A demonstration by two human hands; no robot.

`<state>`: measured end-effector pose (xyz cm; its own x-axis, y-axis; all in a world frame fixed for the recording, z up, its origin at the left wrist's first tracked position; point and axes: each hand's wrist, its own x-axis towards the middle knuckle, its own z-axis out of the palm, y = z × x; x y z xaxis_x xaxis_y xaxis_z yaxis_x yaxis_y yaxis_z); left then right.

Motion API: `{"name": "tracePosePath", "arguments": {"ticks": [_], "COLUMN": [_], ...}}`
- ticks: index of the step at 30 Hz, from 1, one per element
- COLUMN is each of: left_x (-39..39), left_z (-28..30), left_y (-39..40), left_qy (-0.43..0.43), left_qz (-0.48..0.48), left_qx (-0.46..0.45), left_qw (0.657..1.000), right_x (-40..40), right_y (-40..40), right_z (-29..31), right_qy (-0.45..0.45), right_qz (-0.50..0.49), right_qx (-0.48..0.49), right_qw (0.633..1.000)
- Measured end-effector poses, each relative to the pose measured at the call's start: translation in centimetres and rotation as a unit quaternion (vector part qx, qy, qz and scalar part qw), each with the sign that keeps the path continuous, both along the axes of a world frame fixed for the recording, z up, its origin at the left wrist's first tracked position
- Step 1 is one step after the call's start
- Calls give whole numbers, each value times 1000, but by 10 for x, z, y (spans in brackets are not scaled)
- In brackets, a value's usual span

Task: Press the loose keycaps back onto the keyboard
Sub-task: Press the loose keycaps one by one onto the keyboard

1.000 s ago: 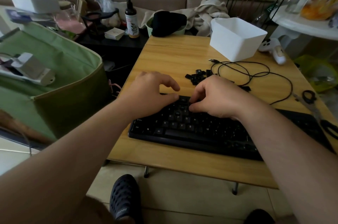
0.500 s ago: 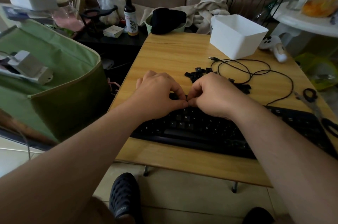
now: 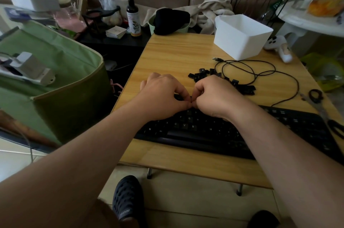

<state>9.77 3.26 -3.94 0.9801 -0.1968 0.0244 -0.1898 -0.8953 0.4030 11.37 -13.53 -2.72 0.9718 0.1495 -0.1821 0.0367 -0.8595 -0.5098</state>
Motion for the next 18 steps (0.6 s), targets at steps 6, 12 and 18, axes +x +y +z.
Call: {"name": "tracePosePath", "arguments": {"ticks": [6,12,18], "left_x": [2,9,9], "left_z": [1,7,4], "left_y": [0,16,18], "left_qy": [9,6,11], "left_qz": [-13,5,9], "left_qx": [23,-10,-20], "left_qw": [1000,1000,1000], "right_x": [-1,3,-2], "right_y": [4,-15,-27], "right_z": [0,-1,5], "right_qy": [-4,-21,-82], "right_qz": [17,64,176], "right_qx": [-8,45,-45], "right_qw": [1000,997,980]}}
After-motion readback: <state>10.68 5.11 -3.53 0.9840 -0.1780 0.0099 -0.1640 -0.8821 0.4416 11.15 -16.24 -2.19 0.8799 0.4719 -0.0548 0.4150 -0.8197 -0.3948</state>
